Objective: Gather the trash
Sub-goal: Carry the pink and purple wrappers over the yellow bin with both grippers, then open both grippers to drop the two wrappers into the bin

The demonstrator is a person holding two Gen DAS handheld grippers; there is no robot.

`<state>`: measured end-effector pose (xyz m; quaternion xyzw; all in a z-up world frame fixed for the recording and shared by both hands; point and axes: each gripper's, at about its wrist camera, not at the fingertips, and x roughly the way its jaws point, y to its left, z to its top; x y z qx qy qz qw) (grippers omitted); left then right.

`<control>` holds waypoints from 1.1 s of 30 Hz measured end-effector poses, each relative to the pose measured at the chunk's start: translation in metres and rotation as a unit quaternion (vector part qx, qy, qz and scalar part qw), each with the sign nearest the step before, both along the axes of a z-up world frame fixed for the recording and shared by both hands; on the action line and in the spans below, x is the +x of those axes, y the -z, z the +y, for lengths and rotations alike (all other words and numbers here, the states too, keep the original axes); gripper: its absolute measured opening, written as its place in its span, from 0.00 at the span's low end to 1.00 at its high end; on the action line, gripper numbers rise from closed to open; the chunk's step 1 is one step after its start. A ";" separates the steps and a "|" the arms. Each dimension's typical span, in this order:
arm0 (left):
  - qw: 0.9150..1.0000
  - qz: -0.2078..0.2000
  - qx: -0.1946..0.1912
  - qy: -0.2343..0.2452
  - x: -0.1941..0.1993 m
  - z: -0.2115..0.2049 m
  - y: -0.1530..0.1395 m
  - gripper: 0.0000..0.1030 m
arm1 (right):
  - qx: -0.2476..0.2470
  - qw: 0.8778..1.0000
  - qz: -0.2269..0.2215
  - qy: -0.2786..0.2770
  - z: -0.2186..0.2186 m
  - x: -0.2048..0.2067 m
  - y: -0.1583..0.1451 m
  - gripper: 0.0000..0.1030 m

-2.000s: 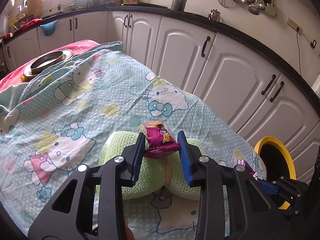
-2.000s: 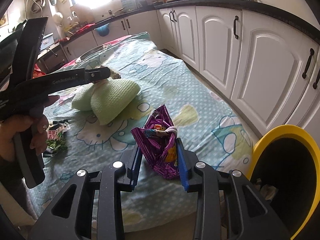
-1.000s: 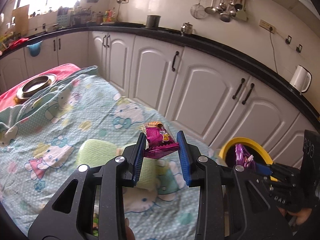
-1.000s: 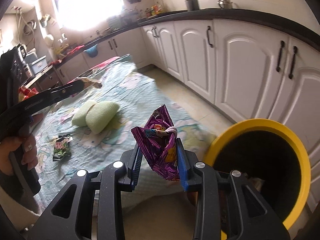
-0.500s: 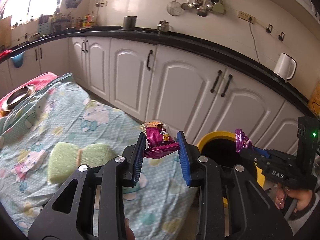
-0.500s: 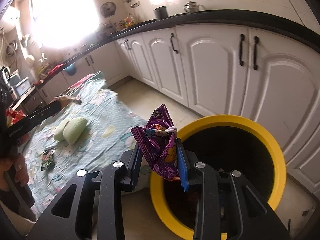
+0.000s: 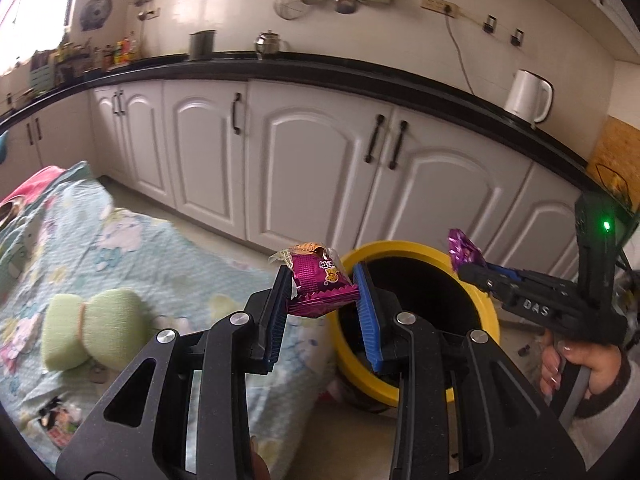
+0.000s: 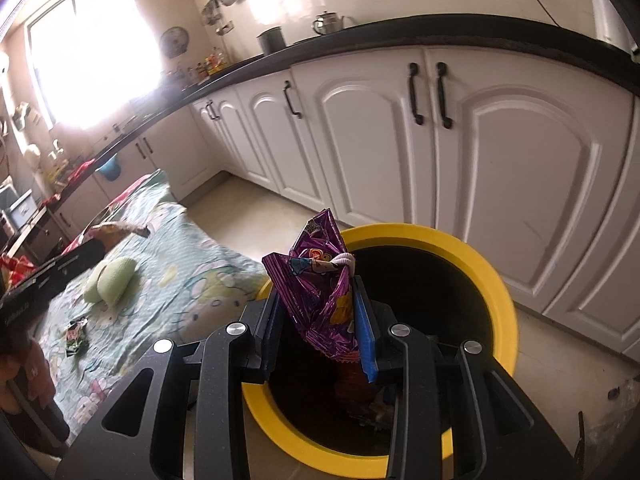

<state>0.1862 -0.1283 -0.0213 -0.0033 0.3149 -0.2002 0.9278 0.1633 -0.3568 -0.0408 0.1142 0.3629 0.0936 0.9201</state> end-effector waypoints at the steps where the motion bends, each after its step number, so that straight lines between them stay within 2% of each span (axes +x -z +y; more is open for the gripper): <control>1: 1.000 0.001 0.003 0.010 -0.001 -0.007 0.002 0.24 | 0.002 1.000 0.002 0.004 -0.003 0.000 0.001 0.30; 15: 0.994 0.035 0.028 0.095 -0.008 -0.077 0.038 0.24 | 0.014 0.999 0.023 0.036 -0.034 0.000 0.010 0.32; 33: 0.986 0.081 0.049 0.140 -0.003 -0.115 0.077 0.25 | 0.024 0.998 0.043 0.042 -0.042 0.004 0.023 0.33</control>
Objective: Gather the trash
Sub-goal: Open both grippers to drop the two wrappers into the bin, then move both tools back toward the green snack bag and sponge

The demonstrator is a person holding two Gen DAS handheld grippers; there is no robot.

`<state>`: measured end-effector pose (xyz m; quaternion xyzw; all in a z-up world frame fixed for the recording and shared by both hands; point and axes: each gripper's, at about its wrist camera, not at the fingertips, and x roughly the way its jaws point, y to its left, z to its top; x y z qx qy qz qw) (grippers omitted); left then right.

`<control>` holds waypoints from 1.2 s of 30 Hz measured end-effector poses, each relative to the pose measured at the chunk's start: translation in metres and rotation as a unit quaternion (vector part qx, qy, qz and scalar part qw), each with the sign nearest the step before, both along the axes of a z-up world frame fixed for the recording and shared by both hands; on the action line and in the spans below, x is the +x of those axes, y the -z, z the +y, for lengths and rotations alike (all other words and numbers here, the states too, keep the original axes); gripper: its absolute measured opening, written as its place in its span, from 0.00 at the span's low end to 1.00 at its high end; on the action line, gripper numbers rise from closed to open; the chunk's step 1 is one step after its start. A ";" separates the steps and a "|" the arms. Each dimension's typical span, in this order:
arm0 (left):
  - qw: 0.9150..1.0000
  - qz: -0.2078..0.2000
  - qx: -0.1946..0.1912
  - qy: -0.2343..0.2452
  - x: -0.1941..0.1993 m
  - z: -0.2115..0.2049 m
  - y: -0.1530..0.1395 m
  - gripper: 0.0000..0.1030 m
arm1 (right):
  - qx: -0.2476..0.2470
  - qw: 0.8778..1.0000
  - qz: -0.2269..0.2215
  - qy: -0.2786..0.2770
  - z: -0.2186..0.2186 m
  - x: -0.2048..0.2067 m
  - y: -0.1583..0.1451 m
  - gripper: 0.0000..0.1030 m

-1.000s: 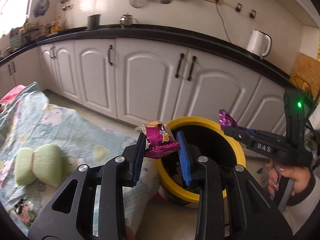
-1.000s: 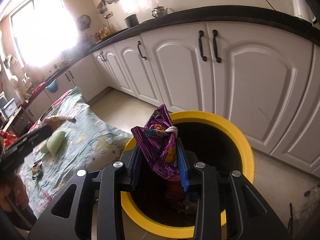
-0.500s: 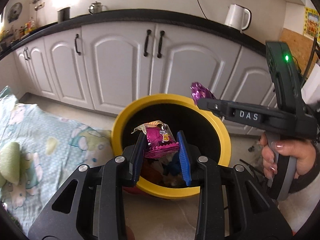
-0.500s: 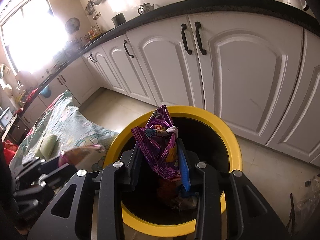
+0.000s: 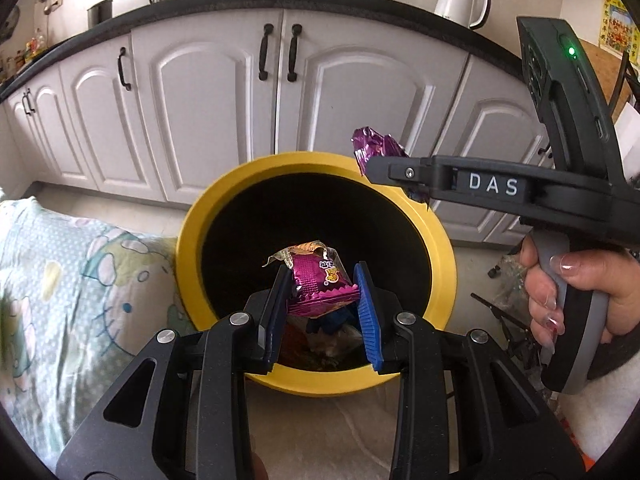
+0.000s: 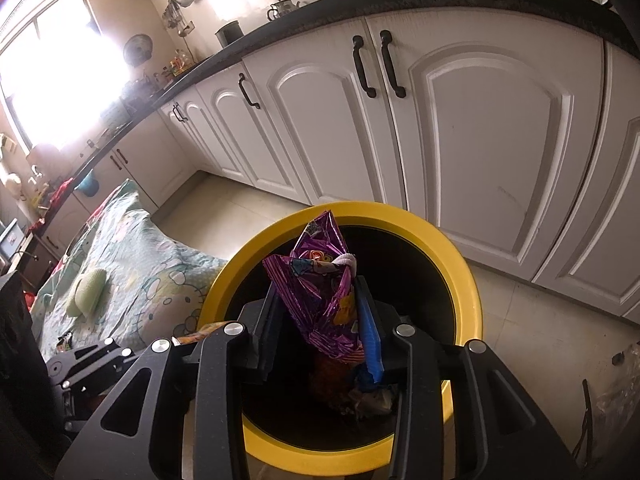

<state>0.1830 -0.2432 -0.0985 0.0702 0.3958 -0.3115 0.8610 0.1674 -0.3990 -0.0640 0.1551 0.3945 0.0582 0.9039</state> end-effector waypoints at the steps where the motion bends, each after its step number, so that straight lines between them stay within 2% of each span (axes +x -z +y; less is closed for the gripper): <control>1: 1.000 0.002 0.000 0.001 0.001 -0.001 0.001 0.25 | 0.001 1.000 0.002 0.000 0.000 0.000 0.001 0.33; 5: 1.000 0.007 0.000 0.004 0.004 -0.005 0.005 0.25 | 0.002 1.000 0.004 0.002 -0.001 0.002 0.003 0.35; 9: 1.000 0.009 0.002 0.004 0.006 -0.007 0.007 0.26 | 0.001 1.000 0.003 0.008 -0.002 0.003 0.004 0.43; 14: 1.000 0.013 0.001 -0.007 0.008 -0.004 0.009 0.52 | 0.001 1.000 0.003 0.022 -0.008 0.002 0.005 0.49; 18: 1.000 0.017 -0.003 -0.023 0.011 0.005 0.009 0.65 | 0.000 0.999 0.003 0.033 -0.013 0.002 0.006 0.53; 21: 0.999 0.016 -0.008 -0.038 0.012 0.014 0.006 0.79 | -0.001 0.999 0.000 0.040 -0.014 0.000 0.005 0.59; 22: 0.999 0.015 -0.009 -0.043 0.012 0.016 0.005 0.86 | -0.003 0.999 -0.003 0.042 -0.015 -0.001 0.004 0.60; 23: 0.999 0.015 -0.010 -0.050 0.012 0.020 0.004 0.89 | -0.005 0.999 -0.006 0.043 -0.014 -0.002 0.003 0.61; 27: 0.997 0.010 -0.011 -0.074 0.015 0.034 -0.003 0.89 | -0.014 0.998 -0.020 0.050 -0.012 -0.005 -0.004 0.68; 36: 0.991 -0.031 -0.010 -0.132 0.010 0.072 -0.030 0.89 | -0.027 0.998 -0.054 0.030 0.006 -0.010 -0.022 0.74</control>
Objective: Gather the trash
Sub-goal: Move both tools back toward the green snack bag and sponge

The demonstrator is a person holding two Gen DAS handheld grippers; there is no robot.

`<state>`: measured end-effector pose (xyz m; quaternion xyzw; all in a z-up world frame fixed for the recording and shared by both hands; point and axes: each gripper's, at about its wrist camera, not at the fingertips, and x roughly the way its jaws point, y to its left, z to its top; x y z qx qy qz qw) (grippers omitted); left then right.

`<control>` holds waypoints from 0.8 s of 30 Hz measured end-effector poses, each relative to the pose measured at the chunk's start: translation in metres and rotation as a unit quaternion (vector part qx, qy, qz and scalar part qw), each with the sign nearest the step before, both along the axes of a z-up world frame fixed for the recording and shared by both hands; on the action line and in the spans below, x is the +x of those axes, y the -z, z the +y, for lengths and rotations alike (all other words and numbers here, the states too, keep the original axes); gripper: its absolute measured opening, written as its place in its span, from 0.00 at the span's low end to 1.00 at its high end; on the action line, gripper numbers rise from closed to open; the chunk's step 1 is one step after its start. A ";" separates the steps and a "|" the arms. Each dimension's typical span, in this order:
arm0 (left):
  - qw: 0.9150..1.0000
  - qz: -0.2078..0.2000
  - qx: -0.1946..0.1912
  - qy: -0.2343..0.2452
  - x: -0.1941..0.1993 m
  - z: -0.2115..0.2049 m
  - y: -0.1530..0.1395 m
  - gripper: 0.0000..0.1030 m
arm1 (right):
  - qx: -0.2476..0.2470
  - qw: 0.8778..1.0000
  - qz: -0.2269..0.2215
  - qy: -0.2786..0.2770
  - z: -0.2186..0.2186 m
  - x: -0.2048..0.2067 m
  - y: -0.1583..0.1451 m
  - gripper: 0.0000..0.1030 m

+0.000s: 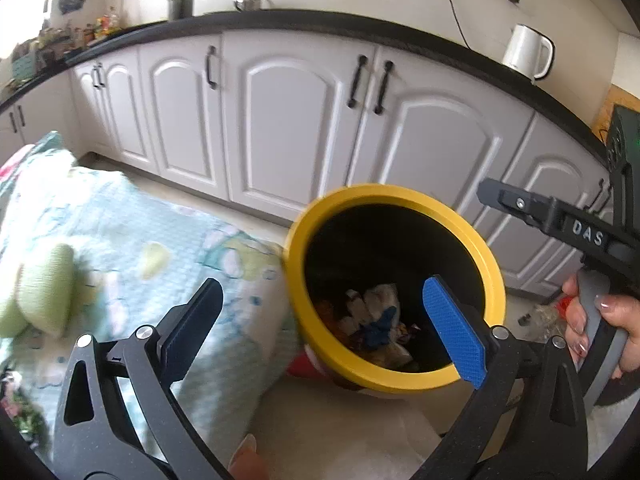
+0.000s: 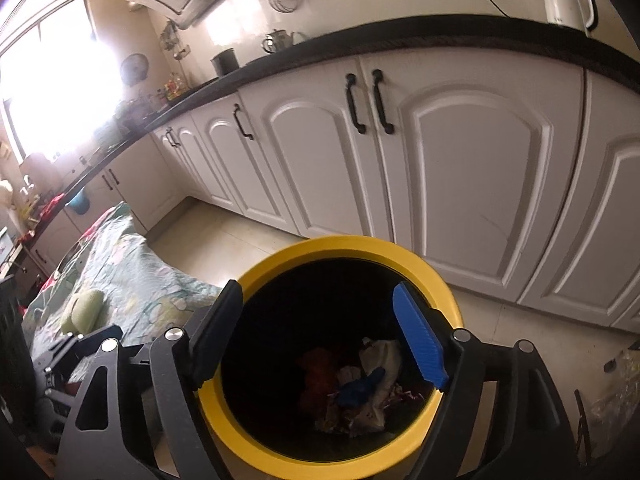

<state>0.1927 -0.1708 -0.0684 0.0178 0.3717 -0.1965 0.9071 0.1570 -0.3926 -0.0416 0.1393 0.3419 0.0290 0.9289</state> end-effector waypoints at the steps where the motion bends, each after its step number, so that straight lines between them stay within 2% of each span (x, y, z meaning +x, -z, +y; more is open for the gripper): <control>1: 1.000 -0.003 0.001 -0.007 -0.001 0.005 -0.002 0.89 | -0.002 1.000 -0.003 -0.004 0.003 -0.001 -0.002 0.74; 15: 0.995 -0.051 -0.001 -0.083 -0.016 0.070 -0.031 0.89 | -0.025 0.996 -0.047 -0.072 0.056 -0.005 -0.028 0.81; 24: 0.988 -0.069 0.008 -0.137 -0.028 0.116 -0.039 0.89 | -0.042 0.989 -0.065 -0.124 0.092 -0.001 -0.041 0.83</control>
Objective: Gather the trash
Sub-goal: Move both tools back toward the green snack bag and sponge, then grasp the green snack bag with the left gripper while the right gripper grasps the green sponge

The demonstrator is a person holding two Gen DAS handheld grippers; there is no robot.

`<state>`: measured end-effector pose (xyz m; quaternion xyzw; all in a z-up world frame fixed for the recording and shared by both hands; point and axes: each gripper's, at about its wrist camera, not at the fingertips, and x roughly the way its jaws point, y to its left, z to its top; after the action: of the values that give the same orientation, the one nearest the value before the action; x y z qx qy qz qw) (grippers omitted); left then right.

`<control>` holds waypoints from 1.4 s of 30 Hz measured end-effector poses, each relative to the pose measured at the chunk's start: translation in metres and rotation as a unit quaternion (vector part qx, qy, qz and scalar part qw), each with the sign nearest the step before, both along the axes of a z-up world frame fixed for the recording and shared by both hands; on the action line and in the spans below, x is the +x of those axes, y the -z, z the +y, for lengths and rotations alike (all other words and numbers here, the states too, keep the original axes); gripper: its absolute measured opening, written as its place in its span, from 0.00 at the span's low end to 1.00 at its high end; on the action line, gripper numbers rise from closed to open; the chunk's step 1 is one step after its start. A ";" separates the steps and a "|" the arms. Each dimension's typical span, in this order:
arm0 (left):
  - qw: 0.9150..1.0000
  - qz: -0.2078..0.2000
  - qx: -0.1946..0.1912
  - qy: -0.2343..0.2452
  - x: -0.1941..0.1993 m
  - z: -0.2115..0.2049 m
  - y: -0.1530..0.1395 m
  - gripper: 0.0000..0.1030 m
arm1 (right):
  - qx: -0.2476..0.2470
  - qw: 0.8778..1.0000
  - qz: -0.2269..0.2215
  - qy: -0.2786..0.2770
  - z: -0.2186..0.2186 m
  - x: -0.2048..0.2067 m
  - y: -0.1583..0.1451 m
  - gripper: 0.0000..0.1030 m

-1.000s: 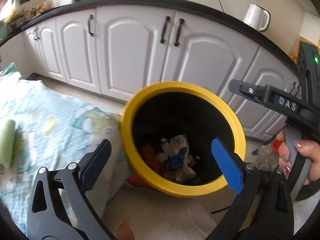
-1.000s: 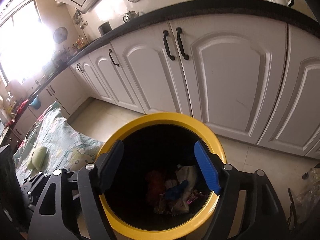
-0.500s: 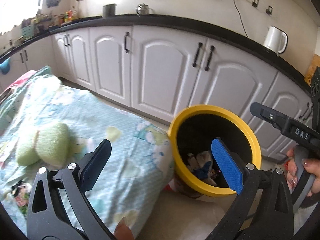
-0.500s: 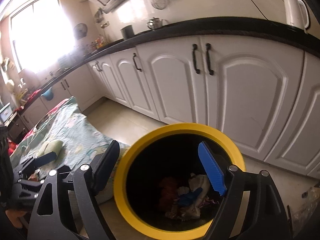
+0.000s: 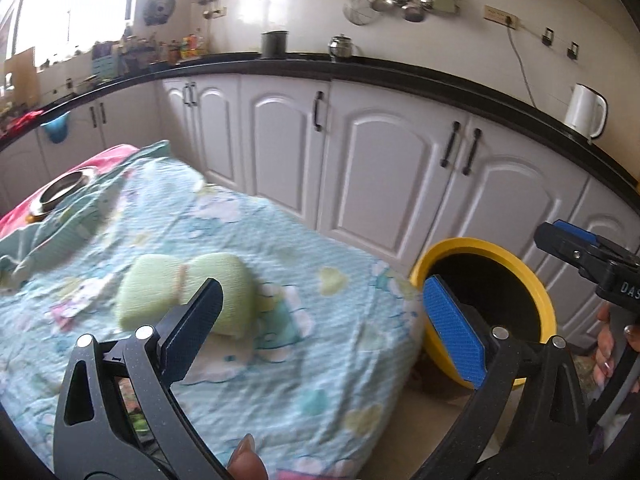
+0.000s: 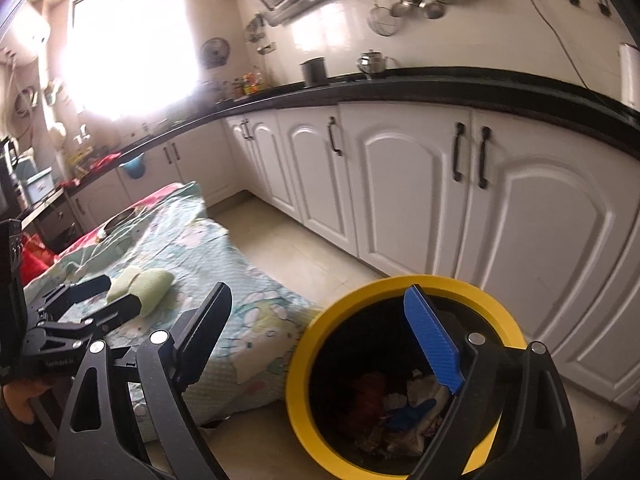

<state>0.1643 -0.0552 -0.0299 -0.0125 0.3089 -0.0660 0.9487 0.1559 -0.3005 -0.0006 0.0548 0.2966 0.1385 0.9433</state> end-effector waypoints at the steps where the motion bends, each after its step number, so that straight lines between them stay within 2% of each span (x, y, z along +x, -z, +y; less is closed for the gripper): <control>1: 1.000 0.000 -0.001 -0.005 -0.001 0.005 0.000 0.89 | -0.002 1.000 0.000 -0.007 0.004 0.001 -0.001 0.83; 11: 0.997 0.015 -0.006 -0.077 -0.016 0.065 0.005 0.89 | -0.026 0.995 -0.001 -0.093 0.067 0.012 -0.007 0.86; 19: 0.992 0.056 -0.014 -0.112 -0.027 0.104 0.023 0.89 | -0.040 0.986 0.011 -0.162 0.121 0.032 -0.007 0.86; 26: 0.987 0.096 -0.052 -0.118 -0.033 0.127 0.043 0.89 | -0.074 0.969 0.030 -0.233 0.171 0.054 0.001 0.90; 33: 0.985 0.123 -0.064 -0.106 -0.027 0.127 0.062 0.89 | -0.117 0.945 0.056 -0.300 0.224 0.079 0.020 0.92; 35: 0.984 0.129 -0.062 -0.104 -0.027 0.126 0.066 0.82 | -0.128 0.939 0.064 -0.313 0.236 0.084 0.026 0.92; 39: 0.985 0.129 -0.062 -0.100 -0.026 0.127 0.069 0.78 | -0.156 0.925 0.080 -0.337 0.261 0.094 0.040 0.92; 42: 0.984 0.129 -0.063 -0.103 -0.026 0.130 0.069 0.69 | -0.173 0.918 0.089 -0.346 0.276 0.101 0.048 0.92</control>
<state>0.1381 0.0751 -0.0992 -0.1119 0.4207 0.0146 0.9002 0.2567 -0.0248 -0.0488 -0.2030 0.3988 0.3977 0.8010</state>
